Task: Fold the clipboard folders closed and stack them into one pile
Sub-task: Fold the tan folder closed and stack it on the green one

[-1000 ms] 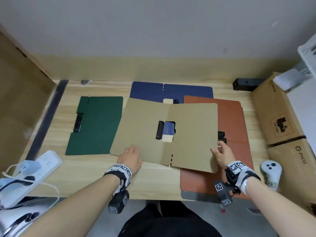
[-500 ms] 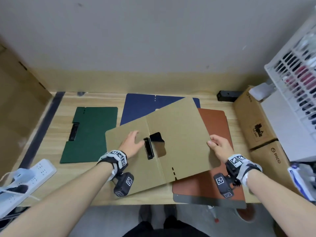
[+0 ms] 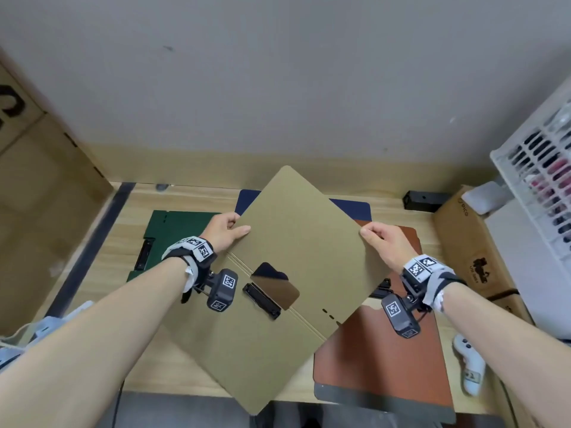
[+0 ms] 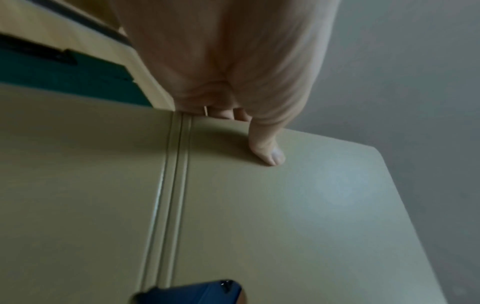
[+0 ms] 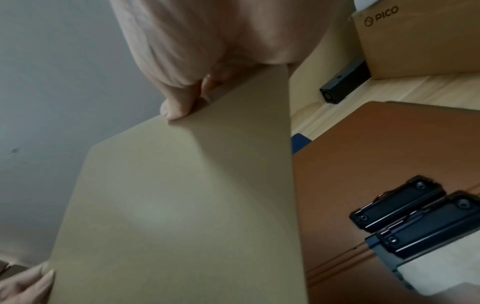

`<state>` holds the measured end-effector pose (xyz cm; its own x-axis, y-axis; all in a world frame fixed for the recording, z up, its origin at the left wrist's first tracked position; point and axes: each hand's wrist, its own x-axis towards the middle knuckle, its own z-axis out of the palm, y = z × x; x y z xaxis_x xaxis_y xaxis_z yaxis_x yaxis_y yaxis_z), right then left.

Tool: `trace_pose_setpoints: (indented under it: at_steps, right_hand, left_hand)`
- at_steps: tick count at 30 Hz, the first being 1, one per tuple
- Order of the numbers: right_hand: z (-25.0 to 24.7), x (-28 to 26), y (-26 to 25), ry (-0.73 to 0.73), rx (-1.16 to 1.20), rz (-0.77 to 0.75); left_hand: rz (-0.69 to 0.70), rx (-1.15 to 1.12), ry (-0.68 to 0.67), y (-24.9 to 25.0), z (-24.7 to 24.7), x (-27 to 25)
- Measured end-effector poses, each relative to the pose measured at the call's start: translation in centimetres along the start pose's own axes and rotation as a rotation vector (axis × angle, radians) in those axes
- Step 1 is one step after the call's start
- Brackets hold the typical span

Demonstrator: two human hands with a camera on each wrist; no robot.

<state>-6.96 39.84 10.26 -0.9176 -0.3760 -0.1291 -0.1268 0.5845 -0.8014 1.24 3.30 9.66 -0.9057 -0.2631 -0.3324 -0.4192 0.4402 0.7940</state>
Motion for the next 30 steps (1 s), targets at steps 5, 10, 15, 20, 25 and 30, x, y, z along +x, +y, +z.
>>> trace_pose_setpoints:
  at_steps: [5,10,15,20,25,30]
  right_hand:
    - [1.3,1.1,-0.6,0.104,0.244,0.145]
    - [4.0,1.6,-0.3,0.045,0.515,0.279]
    - [7.9,1.7,0.5,-0.226,0.386,0.287]
    - [10.1,1.1,2.7,-0.283,0.199,0.4]
    - [10.9,0.2,5.5,-0.179,0.259,0.581]
    - [12.8,0.6,7.8,-0.063,0.278,0.675]
  left_hand:
    - [-0.017,-0.085,0.128,-2.3,-1.6,-0.5]
    - [-0.146,-0.446,0.303,-4.6,-2.6,-0.1]
    - [-0.284,-0.696,0.494,-7.1,-3.0,0.5]
    - [-0.453,-0.653,0.664,-10.5,-2.3,-0.8]
    - [-0.599,-0.58,0.7,-15.3,0.1,-2.9]
    - [-0.689,-0.504,0.637,-17.3,2.4,-4.8]
